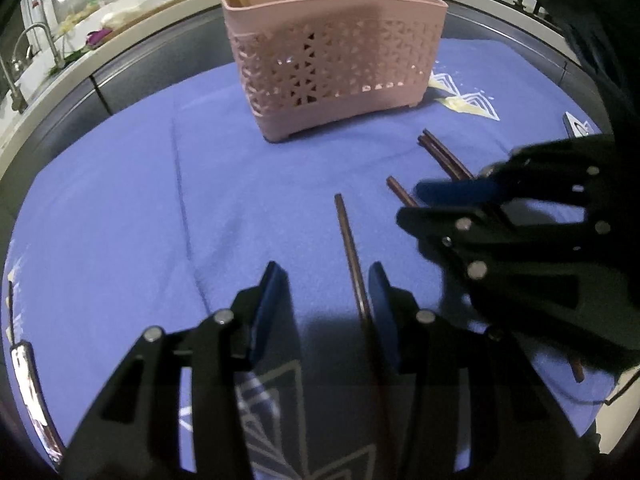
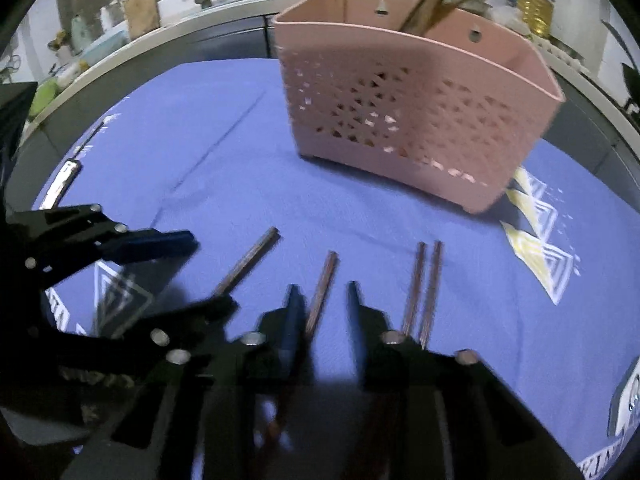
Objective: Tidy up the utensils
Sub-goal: 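Raise both chopsticks upright and drop them into the pink basket, opening both grippers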
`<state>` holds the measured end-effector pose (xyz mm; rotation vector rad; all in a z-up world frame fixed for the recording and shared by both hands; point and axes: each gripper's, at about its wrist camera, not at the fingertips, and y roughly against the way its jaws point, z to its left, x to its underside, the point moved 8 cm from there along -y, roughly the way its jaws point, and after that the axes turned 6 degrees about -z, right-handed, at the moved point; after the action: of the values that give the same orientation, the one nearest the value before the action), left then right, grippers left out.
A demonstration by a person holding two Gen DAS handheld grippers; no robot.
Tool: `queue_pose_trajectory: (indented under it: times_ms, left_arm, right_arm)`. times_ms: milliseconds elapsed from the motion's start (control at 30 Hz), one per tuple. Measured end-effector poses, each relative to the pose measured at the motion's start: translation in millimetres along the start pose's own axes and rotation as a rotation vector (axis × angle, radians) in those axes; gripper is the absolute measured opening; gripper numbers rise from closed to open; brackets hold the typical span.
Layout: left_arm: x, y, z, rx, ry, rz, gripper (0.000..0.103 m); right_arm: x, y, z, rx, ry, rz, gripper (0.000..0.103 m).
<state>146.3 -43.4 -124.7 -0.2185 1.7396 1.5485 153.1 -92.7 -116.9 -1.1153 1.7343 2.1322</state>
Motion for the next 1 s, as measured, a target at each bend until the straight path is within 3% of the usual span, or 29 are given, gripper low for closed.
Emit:
queue_pose_trajectory:
  times_ms: [67, 100, 133, 333, 567, 833, 1000]
  left_arm:
    - [-1.6, -0.3, -5.7, 0.026, -0.010, -0.010, 0.029]
    - [-2.5, -0.5, -8.4, 0.037, -0.013, -0.011, 0.012]
    - [-3.1, -0.5, -10.9, 0.053, -0.006, -0.009, 0.007]
    - [-7.3, 5.6, -4.4, 0.100, 0.093, -0.010, 0.005]
    - [-32.3, 57.1, 16.6, 0.201, 0.207, -0.133, 0.005]
    - [-64.7, 106.8, 22.1, 0.224, 0.230, -0.249, 0.005]
    - [-108.1, 140.6, 33.9, 0.213, 0.242, -0.343, 0.005]
  right_arm:
    - [-0.6, -0.1, 3.3, -0.018, -0.026, 0.002, 0.005]
    - [-0.2, 0.8, 3.3, -0.031, -0.042, 0.002, 0.005]
    - [0.5, 3.1, 2.3, -0.029, -0.057, -0.006, 0.005]
    - [-7.3, 49.8, 0.7, -0.039, -0.116, -0.152, 0.005]
    - [-24.0, 109.9, -6.2, -0.065, -0.169, -0.324, 0.005]
    - [-47.6, 159.5, -19.9, -0.085, -0.222, -0.465, 0.005]
    - [-76.0, 189.6, -23.1, -0.064, -0.215, -0.555, 0.005]
